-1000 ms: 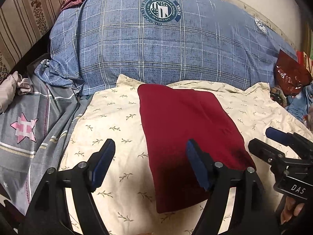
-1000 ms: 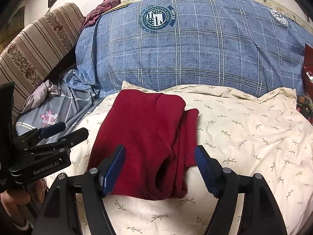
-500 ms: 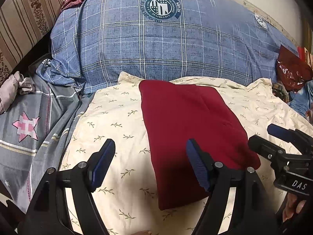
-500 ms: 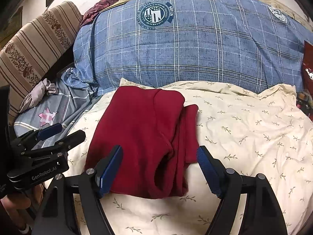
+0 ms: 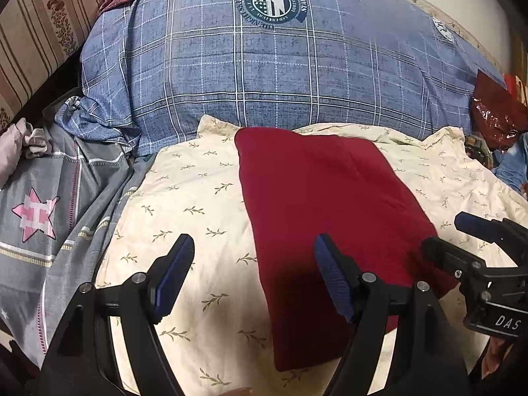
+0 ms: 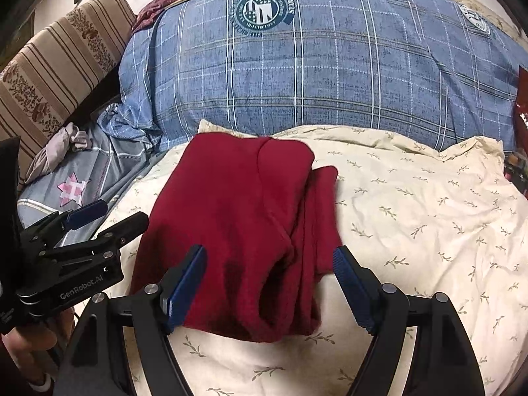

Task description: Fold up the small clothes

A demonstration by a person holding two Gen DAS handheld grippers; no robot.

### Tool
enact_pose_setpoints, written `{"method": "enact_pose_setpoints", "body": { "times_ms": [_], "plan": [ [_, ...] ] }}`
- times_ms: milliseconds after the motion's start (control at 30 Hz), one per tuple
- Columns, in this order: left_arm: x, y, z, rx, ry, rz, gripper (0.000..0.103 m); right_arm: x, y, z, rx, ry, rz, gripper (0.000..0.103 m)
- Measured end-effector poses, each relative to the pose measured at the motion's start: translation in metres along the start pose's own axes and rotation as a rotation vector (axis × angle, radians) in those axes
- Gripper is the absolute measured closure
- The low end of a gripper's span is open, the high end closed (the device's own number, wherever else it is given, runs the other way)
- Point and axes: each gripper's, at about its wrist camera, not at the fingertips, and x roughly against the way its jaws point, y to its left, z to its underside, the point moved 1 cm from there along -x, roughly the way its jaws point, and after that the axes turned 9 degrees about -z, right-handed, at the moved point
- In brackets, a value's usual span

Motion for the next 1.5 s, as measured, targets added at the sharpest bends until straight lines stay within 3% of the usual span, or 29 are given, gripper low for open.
{"method": "enact_pose_setpoints", "body": {
  "times_ms": [400,1500],
  "plan": [
    [-0.008,0.007,0.002,0.006,-0.029,-0.033,0.028,-0.017,0.011,-0.002,0.021,0.020,-0.014,0.023],
    [-0.013,0.006,0.003,0.028,-0.014,-0.016,0.028,-0.022,0.012,-0.003,0.013,0.032,-0.014,0.023]
  ]
}}
